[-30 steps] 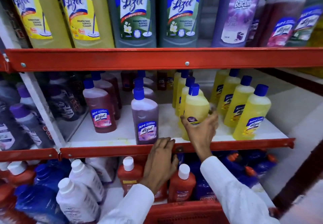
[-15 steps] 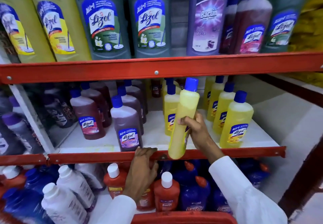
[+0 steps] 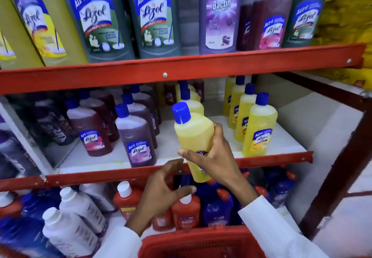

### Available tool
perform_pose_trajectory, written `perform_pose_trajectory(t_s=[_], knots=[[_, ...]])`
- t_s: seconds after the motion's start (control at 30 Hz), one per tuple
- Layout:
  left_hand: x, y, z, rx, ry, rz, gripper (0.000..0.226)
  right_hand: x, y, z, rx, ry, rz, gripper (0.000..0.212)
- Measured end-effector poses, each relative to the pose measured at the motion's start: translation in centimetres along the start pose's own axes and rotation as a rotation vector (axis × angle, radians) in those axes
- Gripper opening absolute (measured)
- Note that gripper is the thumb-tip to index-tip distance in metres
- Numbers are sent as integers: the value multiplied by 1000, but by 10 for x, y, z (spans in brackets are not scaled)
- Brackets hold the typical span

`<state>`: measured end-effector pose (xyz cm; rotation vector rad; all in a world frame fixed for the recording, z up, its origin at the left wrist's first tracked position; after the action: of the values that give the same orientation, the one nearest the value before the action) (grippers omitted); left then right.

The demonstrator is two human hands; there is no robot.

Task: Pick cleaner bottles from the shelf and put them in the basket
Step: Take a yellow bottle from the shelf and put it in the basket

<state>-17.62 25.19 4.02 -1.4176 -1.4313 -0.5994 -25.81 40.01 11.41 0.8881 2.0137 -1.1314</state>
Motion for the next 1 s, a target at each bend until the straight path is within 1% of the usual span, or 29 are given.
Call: perform_pose_trajectory(t_s=[0.03, 0.1, 0.2, 0.3, 0.4, 0.47, 0.53, 0.63, 0.73, 0.83, 0.93, 1.0], knots=[[5, 5, 6, -31, 126, -1, 64, 4, 7, 2, -17, -1, 7, 88], [9, 12, 15, -14, 263, -6, 52, 12, 25, 8, -64, -34, 39, 85], [-2, 27, 29, 45, 342, -40, 47, 33, 60, 17, -139, -57, 84, 76], [-42, 52, 57, -23, 386, -148, 51, 68, 99, 20, -199, 46, 119, 71], [-86, 78, 89, -83, 328, -273, 47, 107, 132, 22, -296, 150, 177, 71], [-114, 94, 115, -139, 300, -351, 48, 138, 153, 26, -354, 200, 240, 70], [-137, 107, 138, -164, 247, -384, 46, 169, 170, 31, -374, 251, 302, 70], [-174, 114, 168, -106, 124, -410, 35, 216, 190, 45, -400, 276, 387, 67], [-210, 121, 190, -37, 23, -550, 31, 255, 202, 62, -435, 251, 437, 61], [-235, 129, 207, 12, 20, -667, 28, 285, 212, 76, -466, 210, 466, 54], [-248, 139, 217, 12, -21, -839, 33, 305, 222, 88, -495, 189, 492, 49], [-249, 140, 220, 41, 12, -834, 27, 313, 228, 92, -491, 186, 502, 46]])
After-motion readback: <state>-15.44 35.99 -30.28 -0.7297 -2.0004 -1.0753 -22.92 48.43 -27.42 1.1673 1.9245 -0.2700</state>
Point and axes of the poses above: each hand's wrist, its own y-axis away from the middle knuckle, its own z-axis out of the palm, x = y × z, the point moved 5 cm from there along -y, towards the middle knuckle, and after that the axes turned 8 degrees about y, right-handed, at the moved point
